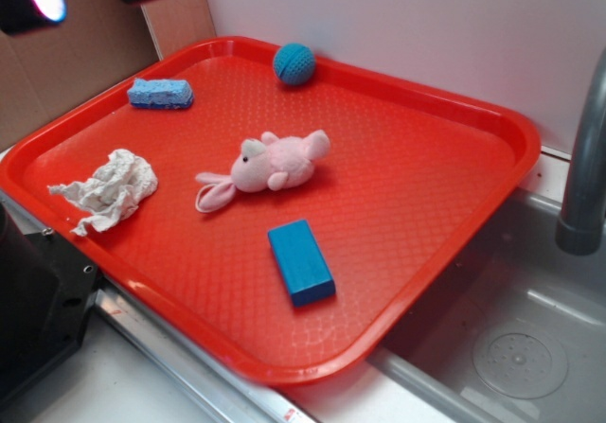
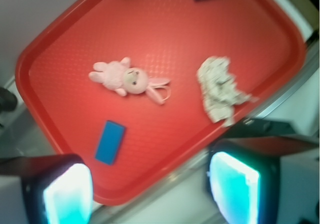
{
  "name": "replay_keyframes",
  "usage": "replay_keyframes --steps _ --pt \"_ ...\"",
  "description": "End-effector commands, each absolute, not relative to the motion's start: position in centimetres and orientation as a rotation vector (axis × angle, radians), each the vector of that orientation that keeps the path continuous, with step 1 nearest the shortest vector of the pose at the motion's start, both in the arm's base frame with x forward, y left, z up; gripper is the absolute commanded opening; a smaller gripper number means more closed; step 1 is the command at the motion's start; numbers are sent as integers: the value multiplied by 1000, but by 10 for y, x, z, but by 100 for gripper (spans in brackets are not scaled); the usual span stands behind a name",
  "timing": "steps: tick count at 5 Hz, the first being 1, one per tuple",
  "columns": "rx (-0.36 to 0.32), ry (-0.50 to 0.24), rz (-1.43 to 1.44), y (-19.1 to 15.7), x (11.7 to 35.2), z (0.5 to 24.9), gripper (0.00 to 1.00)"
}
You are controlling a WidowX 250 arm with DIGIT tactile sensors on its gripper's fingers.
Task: Grab the blue block.
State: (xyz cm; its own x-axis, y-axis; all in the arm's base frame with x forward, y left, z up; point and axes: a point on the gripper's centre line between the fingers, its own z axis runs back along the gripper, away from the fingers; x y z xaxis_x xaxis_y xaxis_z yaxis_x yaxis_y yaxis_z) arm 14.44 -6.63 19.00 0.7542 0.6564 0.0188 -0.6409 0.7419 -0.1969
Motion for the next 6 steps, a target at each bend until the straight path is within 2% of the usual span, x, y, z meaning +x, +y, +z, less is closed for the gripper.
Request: replay_keyframes --steps 1,3,5,6 --pt "-174 -46 898 -98 162 150 100" --pt "-91 -49 997 -119 168 99 100" --pt "-39 20 1009 -126 175 50 100" --pt "-26 -12 1012 -126 177 35 100"
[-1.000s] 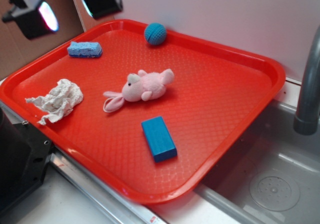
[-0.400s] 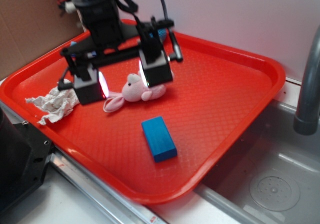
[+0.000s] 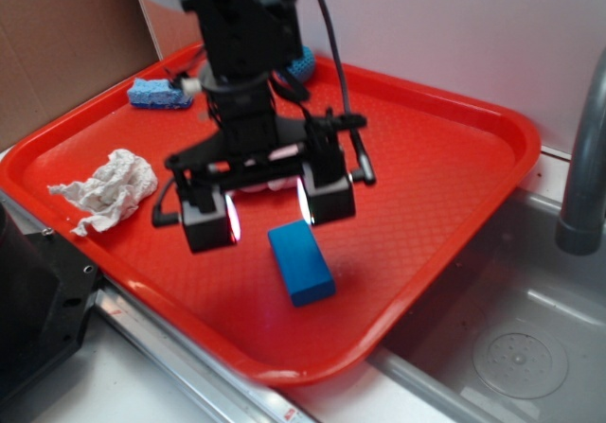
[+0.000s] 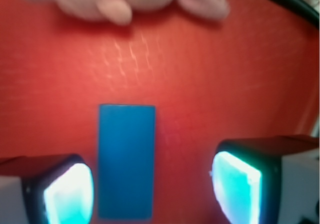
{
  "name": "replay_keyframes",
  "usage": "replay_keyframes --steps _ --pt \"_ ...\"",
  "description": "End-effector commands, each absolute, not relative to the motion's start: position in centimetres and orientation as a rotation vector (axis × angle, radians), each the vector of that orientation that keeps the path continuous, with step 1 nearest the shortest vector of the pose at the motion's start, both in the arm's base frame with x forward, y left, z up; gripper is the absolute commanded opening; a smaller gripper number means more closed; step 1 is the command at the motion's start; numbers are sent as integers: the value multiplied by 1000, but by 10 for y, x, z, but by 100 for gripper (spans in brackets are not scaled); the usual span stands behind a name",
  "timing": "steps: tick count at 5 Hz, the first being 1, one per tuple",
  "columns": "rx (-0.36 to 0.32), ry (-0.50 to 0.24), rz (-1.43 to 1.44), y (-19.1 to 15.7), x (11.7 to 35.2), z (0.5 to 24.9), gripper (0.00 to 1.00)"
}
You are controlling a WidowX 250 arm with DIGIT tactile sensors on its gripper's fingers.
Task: Grab the blue block.
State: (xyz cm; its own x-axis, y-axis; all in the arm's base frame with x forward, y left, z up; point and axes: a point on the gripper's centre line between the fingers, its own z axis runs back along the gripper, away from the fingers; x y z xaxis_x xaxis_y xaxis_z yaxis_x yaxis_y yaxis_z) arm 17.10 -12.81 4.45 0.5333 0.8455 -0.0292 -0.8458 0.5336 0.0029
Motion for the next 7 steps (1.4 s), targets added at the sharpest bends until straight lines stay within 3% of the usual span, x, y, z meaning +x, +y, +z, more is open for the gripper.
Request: replay_keyframes --steps 1,2,4,5,7 --pt "-28 -25 999 -127 176 23 100" --pt "-46 -28 987 -128 174 19 0" --pt "-100 -23 989 -119 177 30 0" --pt "-148 -53 902 -106 186 57 0" --pt "-198 6 584 -62 212 144 0"
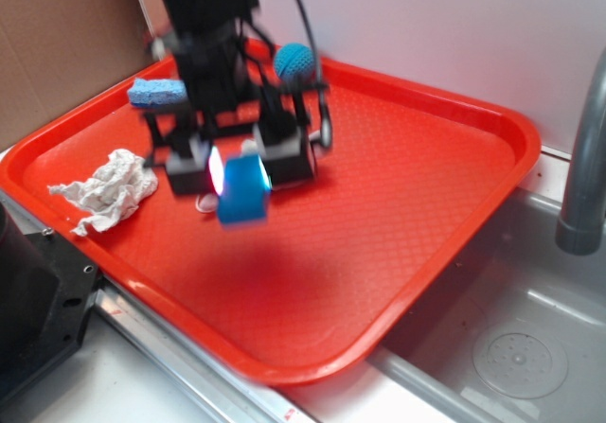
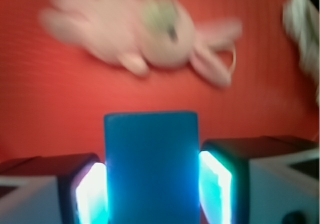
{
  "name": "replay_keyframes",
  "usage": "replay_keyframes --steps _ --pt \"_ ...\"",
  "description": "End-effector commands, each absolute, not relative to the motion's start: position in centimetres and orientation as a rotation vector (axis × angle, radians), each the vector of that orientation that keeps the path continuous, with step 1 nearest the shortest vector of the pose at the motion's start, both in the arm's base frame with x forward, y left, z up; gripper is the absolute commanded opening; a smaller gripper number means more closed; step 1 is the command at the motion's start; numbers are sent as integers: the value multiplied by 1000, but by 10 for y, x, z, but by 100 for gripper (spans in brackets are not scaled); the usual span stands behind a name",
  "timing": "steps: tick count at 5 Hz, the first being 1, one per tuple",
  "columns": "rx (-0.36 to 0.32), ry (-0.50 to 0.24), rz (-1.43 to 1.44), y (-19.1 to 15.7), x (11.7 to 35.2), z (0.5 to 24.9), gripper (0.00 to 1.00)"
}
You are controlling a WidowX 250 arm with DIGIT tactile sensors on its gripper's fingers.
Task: Grab the blue block.
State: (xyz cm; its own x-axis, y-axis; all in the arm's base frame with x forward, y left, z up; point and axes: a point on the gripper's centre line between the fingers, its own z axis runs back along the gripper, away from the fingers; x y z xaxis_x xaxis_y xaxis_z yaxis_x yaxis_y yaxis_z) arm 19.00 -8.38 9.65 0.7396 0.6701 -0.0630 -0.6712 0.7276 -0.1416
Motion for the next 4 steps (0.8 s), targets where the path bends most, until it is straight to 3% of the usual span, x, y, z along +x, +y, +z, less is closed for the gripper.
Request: replay_keyframes --steps 1,3,4 --pt "-160 -15 503 -44 217 174 0" --pt "-133 -75 366 -21 212 218 0" --pt "-143 -117 349 -14 213 219 0"
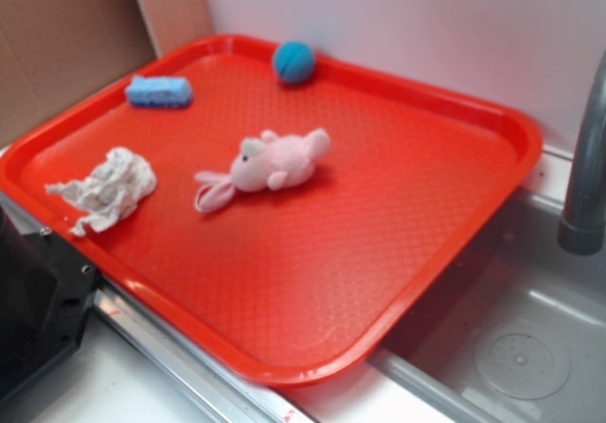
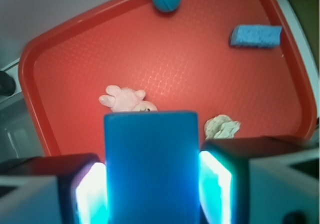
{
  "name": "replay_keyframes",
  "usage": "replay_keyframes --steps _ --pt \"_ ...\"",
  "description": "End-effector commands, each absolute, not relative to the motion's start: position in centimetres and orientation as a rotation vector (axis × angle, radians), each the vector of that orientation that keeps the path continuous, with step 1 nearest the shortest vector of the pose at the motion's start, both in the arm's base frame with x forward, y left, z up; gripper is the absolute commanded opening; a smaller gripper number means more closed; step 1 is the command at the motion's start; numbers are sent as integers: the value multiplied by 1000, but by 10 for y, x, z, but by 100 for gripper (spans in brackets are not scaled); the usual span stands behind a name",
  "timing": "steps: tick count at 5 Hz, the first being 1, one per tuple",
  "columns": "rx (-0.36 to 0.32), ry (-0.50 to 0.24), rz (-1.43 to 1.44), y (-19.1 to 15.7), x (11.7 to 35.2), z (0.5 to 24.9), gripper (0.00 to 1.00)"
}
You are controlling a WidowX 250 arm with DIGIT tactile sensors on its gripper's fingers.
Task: Grab the blue block.
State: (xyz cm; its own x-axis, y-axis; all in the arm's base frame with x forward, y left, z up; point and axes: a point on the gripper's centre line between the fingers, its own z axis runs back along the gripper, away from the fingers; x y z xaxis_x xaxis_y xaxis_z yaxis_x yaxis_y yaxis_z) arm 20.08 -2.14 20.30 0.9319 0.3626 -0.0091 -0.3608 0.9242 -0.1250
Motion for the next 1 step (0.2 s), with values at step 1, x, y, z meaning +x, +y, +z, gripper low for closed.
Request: replay_keyframes --steps 1 --pt "-62 -123 392 -9 219 216 0"
